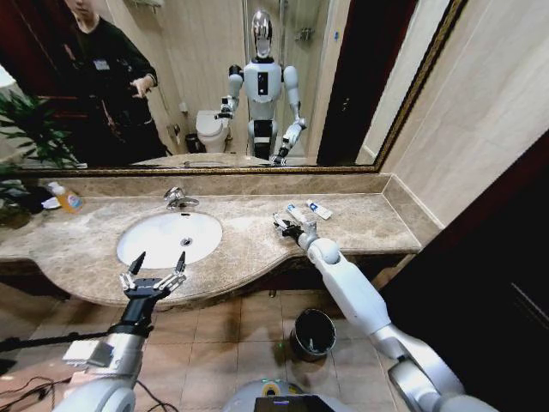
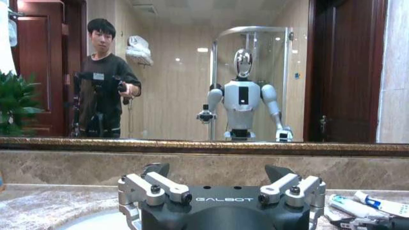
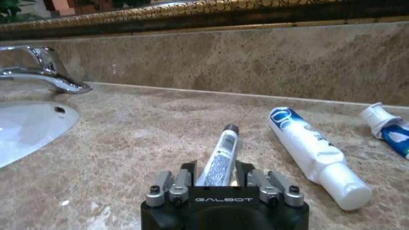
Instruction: Pick up the trash from the sink and place it in the trash bin.
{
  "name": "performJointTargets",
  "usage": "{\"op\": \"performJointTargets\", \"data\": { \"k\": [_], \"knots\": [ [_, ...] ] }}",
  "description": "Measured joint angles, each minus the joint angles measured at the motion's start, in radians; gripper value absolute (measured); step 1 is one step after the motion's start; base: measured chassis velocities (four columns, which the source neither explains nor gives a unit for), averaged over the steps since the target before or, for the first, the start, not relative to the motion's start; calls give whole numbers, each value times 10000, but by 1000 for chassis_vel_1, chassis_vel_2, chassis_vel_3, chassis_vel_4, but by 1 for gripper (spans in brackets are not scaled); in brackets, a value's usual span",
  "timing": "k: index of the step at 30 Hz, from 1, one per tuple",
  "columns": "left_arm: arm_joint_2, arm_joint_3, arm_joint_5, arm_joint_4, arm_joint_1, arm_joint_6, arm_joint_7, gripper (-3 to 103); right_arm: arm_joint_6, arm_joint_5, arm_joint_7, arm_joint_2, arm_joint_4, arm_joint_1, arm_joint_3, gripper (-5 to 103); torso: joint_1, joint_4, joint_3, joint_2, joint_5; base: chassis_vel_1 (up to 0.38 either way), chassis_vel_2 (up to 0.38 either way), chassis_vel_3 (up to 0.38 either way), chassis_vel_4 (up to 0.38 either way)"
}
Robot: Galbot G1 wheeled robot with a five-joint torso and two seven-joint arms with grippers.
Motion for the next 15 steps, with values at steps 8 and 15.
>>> {"op": "performJointTargets", "data": {
  "k": [8,15],
  "knots": [
    [0,0,0,0,0,0,0,100,10,-77,276,-15,251,-74,-57,23,0,0,0,0,0,0,0,0,0],
    [0,0,0,0,0,0,0,100,11,-76,540,-33,596,-222,-151,4,0,0,0,1,0,0,0,0,0]
  ]
}}
